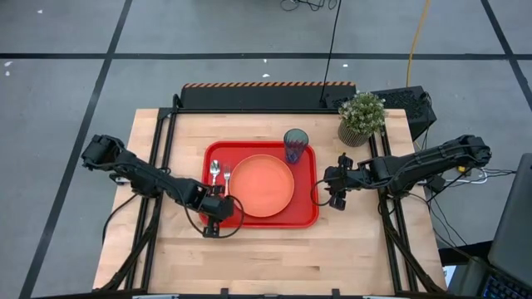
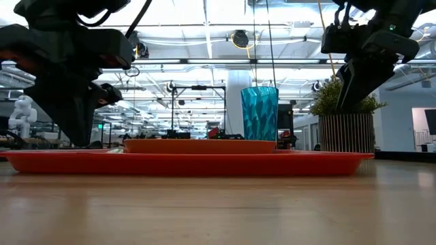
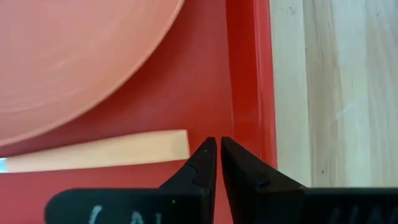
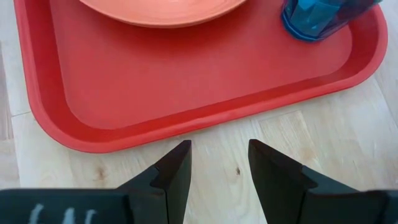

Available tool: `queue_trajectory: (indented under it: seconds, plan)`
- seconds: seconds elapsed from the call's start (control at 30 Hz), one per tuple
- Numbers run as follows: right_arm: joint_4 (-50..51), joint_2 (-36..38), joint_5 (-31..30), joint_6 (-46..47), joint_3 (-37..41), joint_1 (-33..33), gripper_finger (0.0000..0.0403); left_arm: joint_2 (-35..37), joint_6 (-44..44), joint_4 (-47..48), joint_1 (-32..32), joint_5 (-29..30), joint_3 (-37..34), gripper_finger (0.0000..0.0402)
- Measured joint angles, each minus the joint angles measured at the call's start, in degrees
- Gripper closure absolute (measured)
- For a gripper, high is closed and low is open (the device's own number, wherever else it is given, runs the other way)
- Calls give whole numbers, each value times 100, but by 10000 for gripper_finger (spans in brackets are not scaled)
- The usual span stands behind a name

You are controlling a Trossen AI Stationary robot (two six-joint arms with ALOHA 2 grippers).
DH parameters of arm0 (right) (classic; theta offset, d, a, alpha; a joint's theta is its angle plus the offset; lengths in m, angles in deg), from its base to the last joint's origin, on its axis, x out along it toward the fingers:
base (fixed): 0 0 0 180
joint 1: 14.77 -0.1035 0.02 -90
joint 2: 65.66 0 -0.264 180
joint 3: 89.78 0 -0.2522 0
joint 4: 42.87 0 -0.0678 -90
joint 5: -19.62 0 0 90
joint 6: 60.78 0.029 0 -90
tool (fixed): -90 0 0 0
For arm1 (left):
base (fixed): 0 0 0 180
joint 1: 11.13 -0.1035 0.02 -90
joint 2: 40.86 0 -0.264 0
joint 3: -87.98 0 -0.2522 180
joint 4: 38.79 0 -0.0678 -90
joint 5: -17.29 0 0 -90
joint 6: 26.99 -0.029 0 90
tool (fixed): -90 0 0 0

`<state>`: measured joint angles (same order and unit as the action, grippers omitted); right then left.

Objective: Pick and place plate/cup/fork/spoon on tray
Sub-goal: Adjust the the light orange spoon on the orange serving tray

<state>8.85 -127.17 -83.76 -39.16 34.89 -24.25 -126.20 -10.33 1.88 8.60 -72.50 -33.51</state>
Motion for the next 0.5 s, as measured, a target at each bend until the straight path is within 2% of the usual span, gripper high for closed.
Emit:
queue_trajectory:
  seconds: [0.2,0.5]
  plan:
    - [0,0,-1,-2,0,0,250,-22,2,-22,-23,10,0,376]
    - [2,0,-3,-2,1,-2,250,-468,55,-17,-31,66,-2,376]
